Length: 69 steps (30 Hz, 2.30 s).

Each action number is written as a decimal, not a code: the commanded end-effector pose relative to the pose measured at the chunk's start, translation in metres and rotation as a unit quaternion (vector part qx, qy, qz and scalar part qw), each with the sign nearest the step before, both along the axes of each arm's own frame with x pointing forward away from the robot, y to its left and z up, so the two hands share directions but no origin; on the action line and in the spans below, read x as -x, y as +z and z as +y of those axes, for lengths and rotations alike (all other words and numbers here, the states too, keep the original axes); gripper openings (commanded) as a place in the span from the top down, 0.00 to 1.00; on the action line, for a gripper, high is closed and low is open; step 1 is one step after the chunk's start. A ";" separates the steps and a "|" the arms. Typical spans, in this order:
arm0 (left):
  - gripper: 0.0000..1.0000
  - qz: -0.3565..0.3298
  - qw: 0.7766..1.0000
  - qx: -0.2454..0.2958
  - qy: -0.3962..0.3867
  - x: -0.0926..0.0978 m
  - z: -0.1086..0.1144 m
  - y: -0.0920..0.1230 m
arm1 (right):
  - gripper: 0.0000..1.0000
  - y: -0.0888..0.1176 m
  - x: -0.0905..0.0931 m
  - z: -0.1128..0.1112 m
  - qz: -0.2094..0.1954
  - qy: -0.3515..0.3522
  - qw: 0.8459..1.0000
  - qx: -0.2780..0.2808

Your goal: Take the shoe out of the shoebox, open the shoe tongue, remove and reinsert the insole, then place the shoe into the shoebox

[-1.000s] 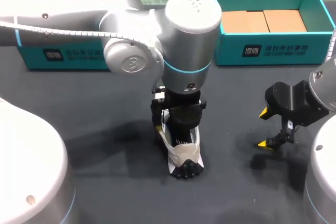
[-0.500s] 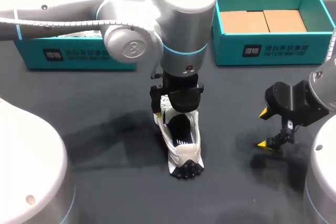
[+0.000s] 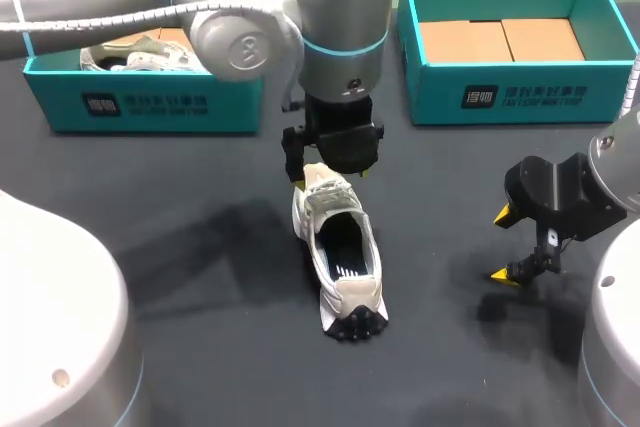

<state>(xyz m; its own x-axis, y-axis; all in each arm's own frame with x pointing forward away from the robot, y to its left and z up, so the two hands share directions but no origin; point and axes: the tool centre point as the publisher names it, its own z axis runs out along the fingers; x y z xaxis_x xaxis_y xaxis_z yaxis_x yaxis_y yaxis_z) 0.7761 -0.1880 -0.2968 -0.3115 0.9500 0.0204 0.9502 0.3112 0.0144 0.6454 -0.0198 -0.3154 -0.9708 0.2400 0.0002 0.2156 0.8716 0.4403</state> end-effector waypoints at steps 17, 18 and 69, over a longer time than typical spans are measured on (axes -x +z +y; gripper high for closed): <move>0.63 0.039 0.997 0.033 -0.053 0.020 0.007 0.007 | 0.00 0.000 0.002 0.000 -0.001 -0.001 1.000 0.001; 0.63 0.044 0.997 0.033 -0.058 0.024 0.005 0.004 | 0.00 0.000 0.002 0.000 -0.001 -0.001 1.000 0.001; 0.38 0.047 0.996 0.062 -0.048 0.109 0.007 0.014 | 0.00 0.000 0.002 0.000 -0.001 -0.001 1.000 0.001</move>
